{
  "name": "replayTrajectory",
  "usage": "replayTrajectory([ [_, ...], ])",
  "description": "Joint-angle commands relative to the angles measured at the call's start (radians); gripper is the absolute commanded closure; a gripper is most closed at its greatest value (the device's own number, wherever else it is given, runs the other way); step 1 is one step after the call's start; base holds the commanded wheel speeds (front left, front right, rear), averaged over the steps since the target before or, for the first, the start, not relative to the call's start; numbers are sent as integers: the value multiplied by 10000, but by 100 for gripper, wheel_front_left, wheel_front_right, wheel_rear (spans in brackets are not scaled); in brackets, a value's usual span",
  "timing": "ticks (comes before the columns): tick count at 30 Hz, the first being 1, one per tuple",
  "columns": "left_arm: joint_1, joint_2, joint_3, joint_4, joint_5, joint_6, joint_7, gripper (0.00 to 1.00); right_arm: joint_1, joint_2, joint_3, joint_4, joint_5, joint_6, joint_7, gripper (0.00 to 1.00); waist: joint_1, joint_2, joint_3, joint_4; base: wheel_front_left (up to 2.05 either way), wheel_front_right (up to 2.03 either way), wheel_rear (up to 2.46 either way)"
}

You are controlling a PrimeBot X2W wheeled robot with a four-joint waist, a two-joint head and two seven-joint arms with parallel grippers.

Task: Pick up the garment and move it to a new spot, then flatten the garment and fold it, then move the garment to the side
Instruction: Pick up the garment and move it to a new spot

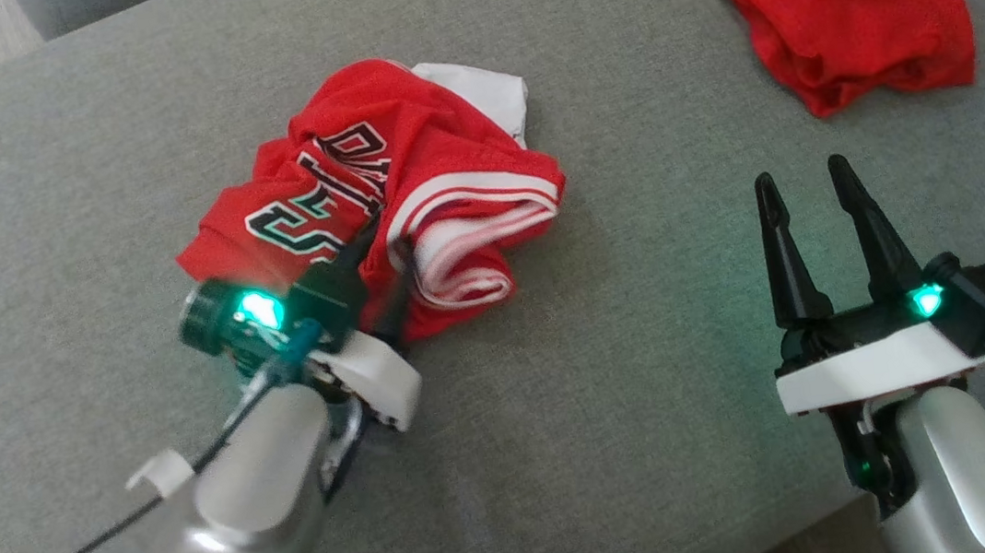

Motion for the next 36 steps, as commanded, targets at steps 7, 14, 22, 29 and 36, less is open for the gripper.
replayTrajectory([
  [7,521,-518,901,-268,-88,588,-779,0,259,19,18,-128,-275,-9,-22,0,-5,0,-1117,1061,0,0,0],
  [14,2728,-518,2192,-2697,260,1420,-788,0,758,19,-11,160,-370,-9,-22,0,-5,0,-2221,2098,0,0,0],
  [22,5652,-796,3947,-4868,760,1843,-790,0,1465,20,-185,490,-320,-9,-22,0,-5,0,-3274,3107,0,0,0],
  [29,7425,-1094,4973,-6006,1336,1691,-790,0,1943,20,-226,600,-295,-9,-22,0,-5,0,-3743,3499,0,0,0],
  [36,8148,-1219,5281,-6317,1978,1535,-791,0,2275,20,-170,620,-660,-9,-22,0,-5,0,-3848,3681,0,0,0],
])
